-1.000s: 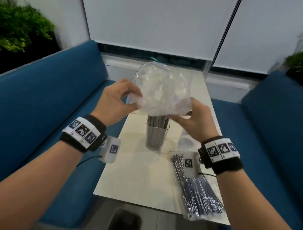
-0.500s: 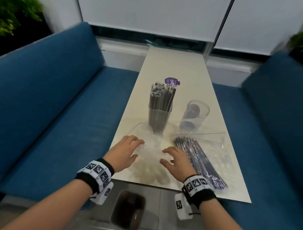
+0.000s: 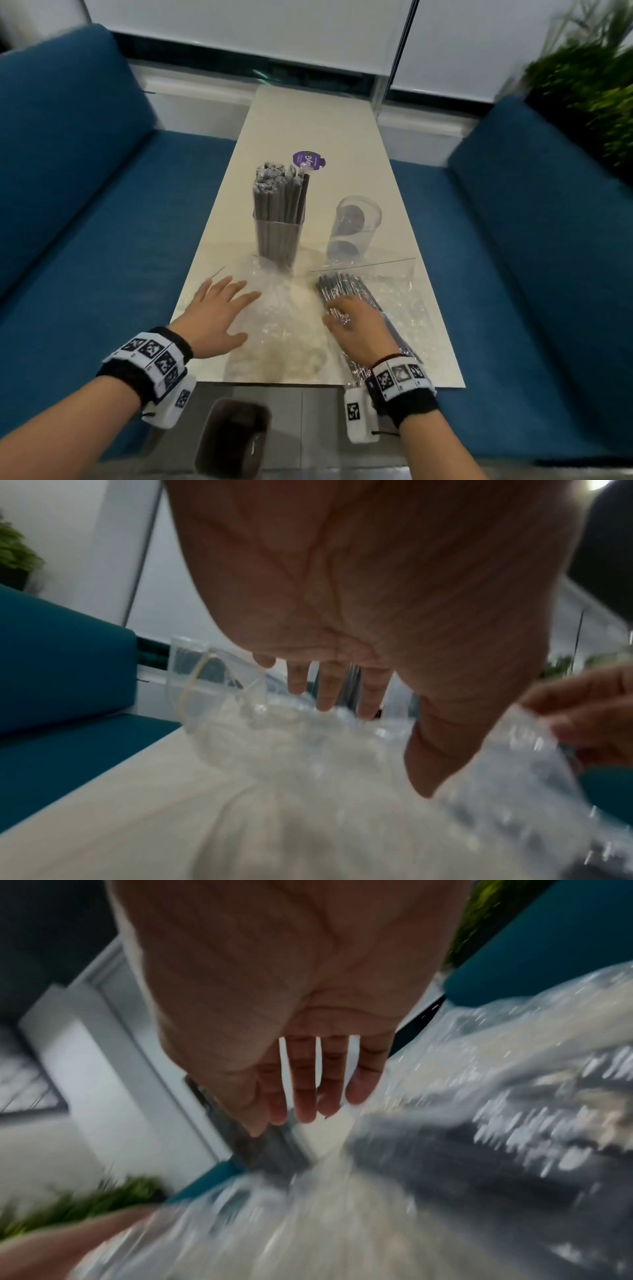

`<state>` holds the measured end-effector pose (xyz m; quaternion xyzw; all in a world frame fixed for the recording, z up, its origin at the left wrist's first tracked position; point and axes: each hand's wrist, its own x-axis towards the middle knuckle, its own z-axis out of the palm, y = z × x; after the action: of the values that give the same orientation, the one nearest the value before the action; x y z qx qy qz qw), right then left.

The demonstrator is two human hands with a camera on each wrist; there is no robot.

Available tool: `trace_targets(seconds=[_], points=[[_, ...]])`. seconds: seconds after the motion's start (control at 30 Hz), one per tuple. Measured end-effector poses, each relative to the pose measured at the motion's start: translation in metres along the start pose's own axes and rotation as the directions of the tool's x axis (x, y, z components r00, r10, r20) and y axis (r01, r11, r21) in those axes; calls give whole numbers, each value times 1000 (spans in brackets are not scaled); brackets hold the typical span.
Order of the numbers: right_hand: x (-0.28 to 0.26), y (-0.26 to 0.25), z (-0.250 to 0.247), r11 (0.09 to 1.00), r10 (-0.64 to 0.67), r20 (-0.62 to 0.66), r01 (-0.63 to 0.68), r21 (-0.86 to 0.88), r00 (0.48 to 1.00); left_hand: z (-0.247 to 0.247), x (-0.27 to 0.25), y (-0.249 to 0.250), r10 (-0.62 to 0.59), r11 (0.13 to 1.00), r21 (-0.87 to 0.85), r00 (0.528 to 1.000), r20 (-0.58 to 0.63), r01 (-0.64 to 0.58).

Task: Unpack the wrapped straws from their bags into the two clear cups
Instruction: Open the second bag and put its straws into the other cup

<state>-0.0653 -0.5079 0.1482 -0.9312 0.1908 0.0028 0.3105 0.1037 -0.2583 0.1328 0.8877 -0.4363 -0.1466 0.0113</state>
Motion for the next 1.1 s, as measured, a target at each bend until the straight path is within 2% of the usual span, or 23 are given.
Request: trace_targets(seconds=[0.1, 0.17, 0.2, 0.27, 0.3, 0.37, 0.43, 0.47, 0.57, 0.67, 0.7, 0.8, 0.87, 0.93, 0.97, 1.0, 1.03, 1.07, 1.1], points=[[-9, 46, -43, 988, 156, -185, -156, 15, 970, -15, -18, 14, 32, 976, -209, 988, -152, -64], [-5, 73, -56, 956, 285, -259, -294, 3, 923, -22, -27, 31, 37, 958, -257, 945, -326, -126], [-2, 83, -58, 939, 333, -252, -344, -3, 909, -24, -30, 43, 49, 953, -251, 904, -425, -170], [4, 95, -53, 917, 397, -125, -398, 16, 909, -26, -31, 73, 58, 922, -282, 813, -579, -266], [7, 100, -48, 911, 413, -48, -412, 24, 910, -28, -30, 94, 47, 890, -346, 814, -579, -297], [14, 112, -37, 898, 437, 39, -438, 38, 899, -29, -20, 133, 13, 818, -514, 901, -433, -259], [16, 124, -35, 873, 463, 50, -465, 146, 885, -20, 2, 166, -18, 793, -599, 979, -203, -110], [15, 130, -39, 868, 453, 46, -452, 205, 890, -14, 15, 179, -52, 802, -596, 992, -114, -27], [0, 145, -59, 901, 375, -33, -356, 247, 927, -2, 50, 206, -168, 769, -627, 986, -15, 121], [-24, 159, -72, 906, 249, -159, -172, 386, 956, 0, 71, 222, -256, 593, -785, 966, 23, 176], [-32, 161, -73, 901, 188, -220, -79, 427, 957, -3, 75, 228, -272, 524, -835, 962, 24, 169], [-53, 157, -76, 877, 60, -403, 145, 458, 913, -15, 82, 239, -372, 296, -952, 927, -45, 73], [-63, 149, -80, 865, 2, -357, 178, 469, 934, -22, 85, 240, -460, 221, -975, 883, -93, 12], [-69, 151, -89, 906, -46, -131, 97, 412, 990, -30, 85, 239, -478, 242, -970, 869, -129, -11], [-73, 155, -97, 939, -57, -18, 60, 339, 998, -35, 84, 239, -468, 268, -963, 870, -158, -31], [-76, 160, -109, 965, -48, 19, 42, 260, 999, -42, 83, 239, -449, 303, -952, 873, -189, -50], [-79, 163, -122, 978, -32, -44, 40, 203, 999, -50, 82, 239, -423, 347, -936, 880, -217, -64], [-82, 163, -137, 987, -14, -186, 43, 152, 982, -57, 80, 239, -394, 405, -911, 885, -248, -75], [-85, 159, -151, 993, -20, -368, 62, 102, 930, -64, 80, 239, -368, 466, -881, 888, -277, -82]])
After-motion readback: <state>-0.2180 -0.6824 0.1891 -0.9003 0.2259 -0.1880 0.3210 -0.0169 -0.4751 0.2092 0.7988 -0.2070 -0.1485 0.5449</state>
